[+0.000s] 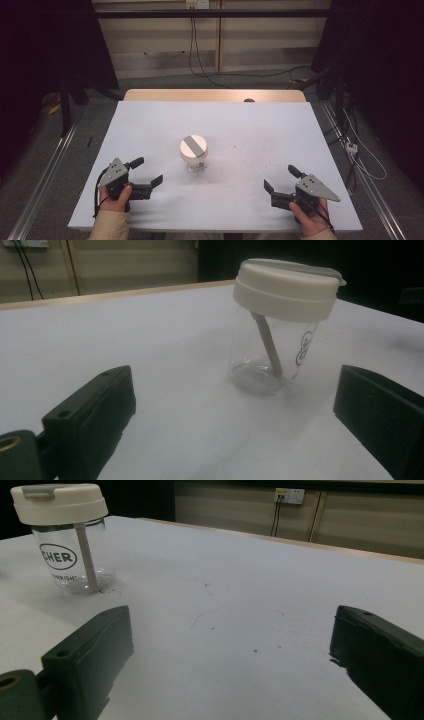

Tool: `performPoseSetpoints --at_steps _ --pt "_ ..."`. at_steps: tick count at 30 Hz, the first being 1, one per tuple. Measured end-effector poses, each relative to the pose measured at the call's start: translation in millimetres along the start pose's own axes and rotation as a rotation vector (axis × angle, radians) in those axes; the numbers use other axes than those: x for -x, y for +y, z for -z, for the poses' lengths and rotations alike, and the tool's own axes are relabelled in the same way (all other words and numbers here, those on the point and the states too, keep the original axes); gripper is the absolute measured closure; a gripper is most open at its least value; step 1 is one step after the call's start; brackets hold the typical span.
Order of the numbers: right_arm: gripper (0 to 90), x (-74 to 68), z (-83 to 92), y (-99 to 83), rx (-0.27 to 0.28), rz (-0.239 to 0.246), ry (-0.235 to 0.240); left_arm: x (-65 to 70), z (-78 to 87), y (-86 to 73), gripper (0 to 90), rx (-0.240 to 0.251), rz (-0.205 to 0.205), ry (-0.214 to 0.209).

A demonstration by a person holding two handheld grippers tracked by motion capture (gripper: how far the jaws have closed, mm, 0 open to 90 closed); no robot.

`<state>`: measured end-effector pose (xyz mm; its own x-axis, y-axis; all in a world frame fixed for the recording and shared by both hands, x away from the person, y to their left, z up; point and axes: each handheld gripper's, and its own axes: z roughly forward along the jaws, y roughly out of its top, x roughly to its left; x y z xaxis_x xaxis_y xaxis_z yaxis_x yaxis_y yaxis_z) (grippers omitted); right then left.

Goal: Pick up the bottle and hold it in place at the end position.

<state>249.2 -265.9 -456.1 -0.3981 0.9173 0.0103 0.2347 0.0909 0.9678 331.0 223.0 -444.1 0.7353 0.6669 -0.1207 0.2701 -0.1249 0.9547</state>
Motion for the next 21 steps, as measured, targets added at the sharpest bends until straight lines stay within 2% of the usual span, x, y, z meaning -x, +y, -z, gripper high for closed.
performPoseSetpoints --at_steps 6,15,21 --pt "3.3 0.4 0.0 0.0 0.0 0.0 -0.002 2.9 -5.7 2.2 2.8 0.004 -0.001 -0.023" --pt "3.4 -0.8 -1.7 0.2 0.0 0.004 -0.002 8.6 -16.4 8.1 2.8 0.007 -0.016 -0.015" --pt "3.4 -2.1 -2.3 0.4 -0.002 0.008 0.0 17.0 -30.3 13.9 2.8 0.002 -0.014 -0.044"
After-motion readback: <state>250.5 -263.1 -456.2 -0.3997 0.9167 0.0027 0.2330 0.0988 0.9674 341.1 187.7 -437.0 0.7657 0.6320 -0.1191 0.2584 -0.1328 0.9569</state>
